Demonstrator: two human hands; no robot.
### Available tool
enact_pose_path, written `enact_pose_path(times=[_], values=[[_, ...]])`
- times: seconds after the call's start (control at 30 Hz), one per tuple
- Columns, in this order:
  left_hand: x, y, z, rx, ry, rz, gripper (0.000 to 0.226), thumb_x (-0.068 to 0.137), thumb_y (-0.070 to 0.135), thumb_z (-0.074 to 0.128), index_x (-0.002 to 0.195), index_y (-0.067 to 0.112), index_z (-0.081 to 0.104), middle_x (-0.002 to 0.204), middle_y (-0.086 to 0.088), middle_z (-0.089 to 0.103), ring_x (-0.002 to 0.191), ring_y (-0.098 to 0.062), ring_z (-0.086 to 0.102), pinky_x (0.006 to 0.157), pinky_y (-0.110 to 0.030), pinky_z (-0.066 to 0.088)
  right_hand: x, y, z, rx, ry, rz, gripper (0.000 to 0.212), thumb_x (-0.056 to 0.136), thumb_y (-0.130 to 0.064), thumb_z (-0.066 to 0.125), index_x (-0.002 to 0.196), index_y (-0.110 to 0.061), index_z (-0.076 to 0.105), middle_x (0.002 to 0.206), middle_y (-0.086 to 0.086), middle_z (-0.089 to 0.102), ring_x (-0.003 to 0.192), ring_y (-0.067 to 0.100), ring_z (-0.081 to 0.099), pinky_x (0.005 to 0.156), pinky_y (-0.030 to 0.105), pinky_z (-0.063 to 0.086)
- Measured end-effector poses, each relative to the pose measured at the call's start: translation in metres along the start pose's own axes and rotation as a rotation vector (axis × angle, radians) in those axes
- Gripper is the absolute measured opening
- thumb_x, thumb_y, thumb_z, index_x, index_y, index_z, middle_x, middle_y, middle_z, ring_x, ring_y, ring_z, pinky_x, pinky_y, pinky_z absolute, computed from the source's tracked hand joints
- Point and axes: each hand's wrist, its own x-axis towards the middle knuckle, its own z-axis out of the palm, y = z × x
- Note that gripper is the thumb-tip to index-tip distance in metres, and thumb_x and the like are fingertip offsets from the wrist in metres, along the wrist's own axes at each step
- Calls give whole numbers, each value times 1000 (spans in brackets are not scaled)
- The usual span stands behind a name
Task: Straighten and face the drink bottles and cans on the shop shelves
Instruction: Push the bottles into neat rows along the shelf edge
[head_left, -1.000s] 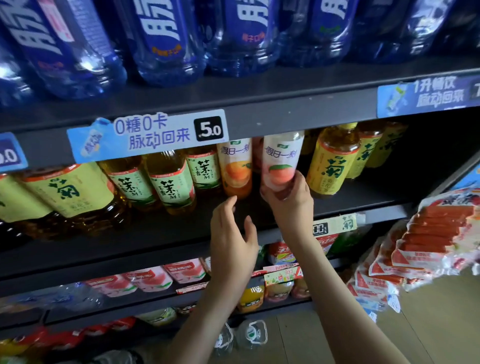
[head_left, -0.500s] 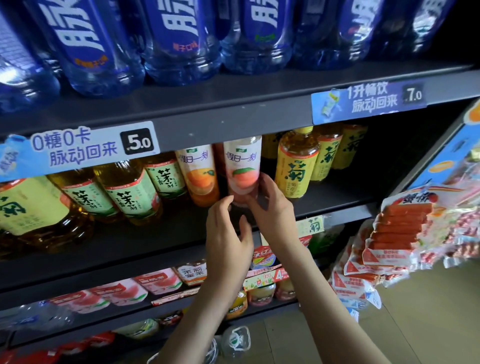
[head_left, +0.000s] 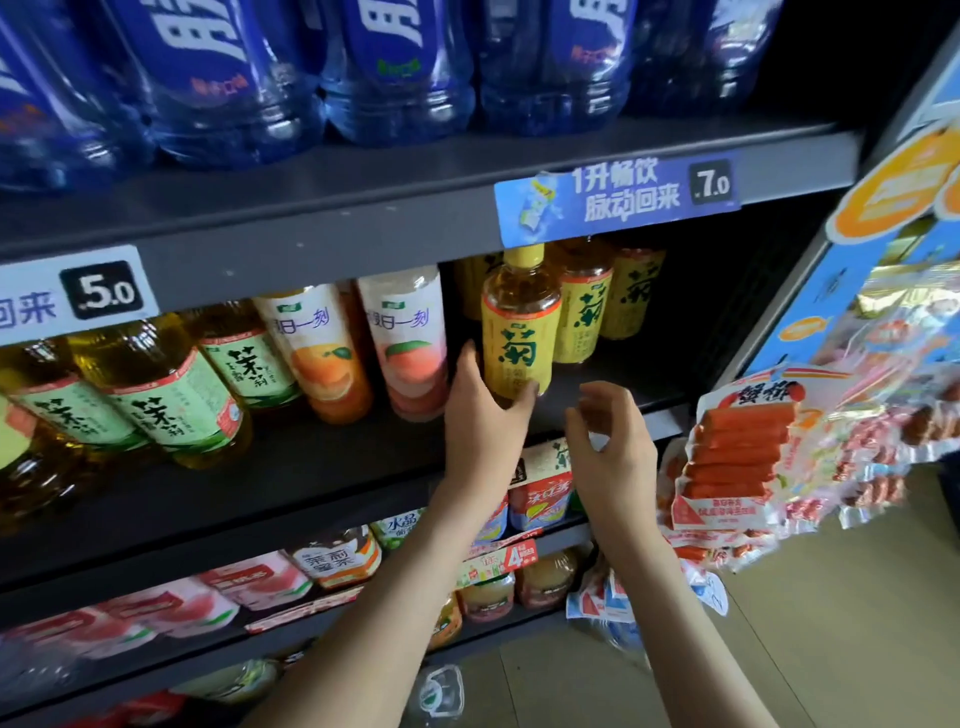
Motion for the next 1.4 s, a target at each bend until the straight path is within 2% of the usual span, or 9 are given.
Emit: enact_pose_path(times=[0.17,0.27,0.37,0.5,0.7,0.87,1.03,1.17,1.4], values=[[13,1,17,-98,10,-40,68,74,17,80,131,12,44,117,1,58,103,-8,56,71,1,40,9,7,-12,-19,-31,19,23,92,-11,57,115,-12,56,108,0,60,99,10,55,78,10,37],[15,4,27,-74,124,-49,60,70,23,83,118,10,48,110,-5,60,97,-14,60,70,-11,47,10,12,-18,-40,-37,29,23,92,-9,56,115,-12,56,108,1,60,96,8,53,75,3,35],[16,7,35,-13,218,-50,60,67,26,84,110,7,47,106,-8,59,95,-20,60,76,-30,51,7,17,-23,-68,-37,35,24,92,-9,56,116,-10,56,109,3,61,97,12,54,78,11,36],[18,12,39,71,253,-52,66,66,27,85,111,1,45,111,-15,53,103,-28,53,86,-37,47,5,20,-26,-67,-48,69,24,92,-8,55,116,-10,55,110,3,60,102,16,55,81,20,40],[-35,20,29,84,91,-95,63,82,17,73,133,-1,40,128,-15,45,119,-23,45,97,-16,33,-15,15,-34,-87,-86,84,22,91,-5,56,113,-6,56,103,2,58,93,13,52,75,12,33],[-102,21,-5,111,103,-15,40,87,9,65,123,1,51,117,-8,54,109,-12,49,92,-3,29,-55,1,-31,-76,-180,128,15,91,-12,58,106,-9,57,98,2,61,90,18,56,76,26,41],[-145,2,-54,110,32,-250,27,88,15,65,113,8,58,107,-2,64,98,-16,60,87,-30,49,-104,-21,-15,-86,-378,218,22,87,-8,62,108,-6,58,100,5,63,91,20,57,74,23,37],[-156,-2,-112,130,5,-418,23,90,16,63,112,10,56,101,1,63,94,-14,59,72,-14,36,-134,-56,4,-97,-521,202,19,86,-7,63,104,-5,59,90,7,64,84,24,58,71,27,39],[-181,-22,-239,208,-4,-619,25,93,23,58,111,6,56,105,-10,67,101,-29,62,66,-23,33,-197,-129,51,-162,-733,187,20,88,-9,61,107,-4,59,94,8,64,90,26,59,68,23,36]])
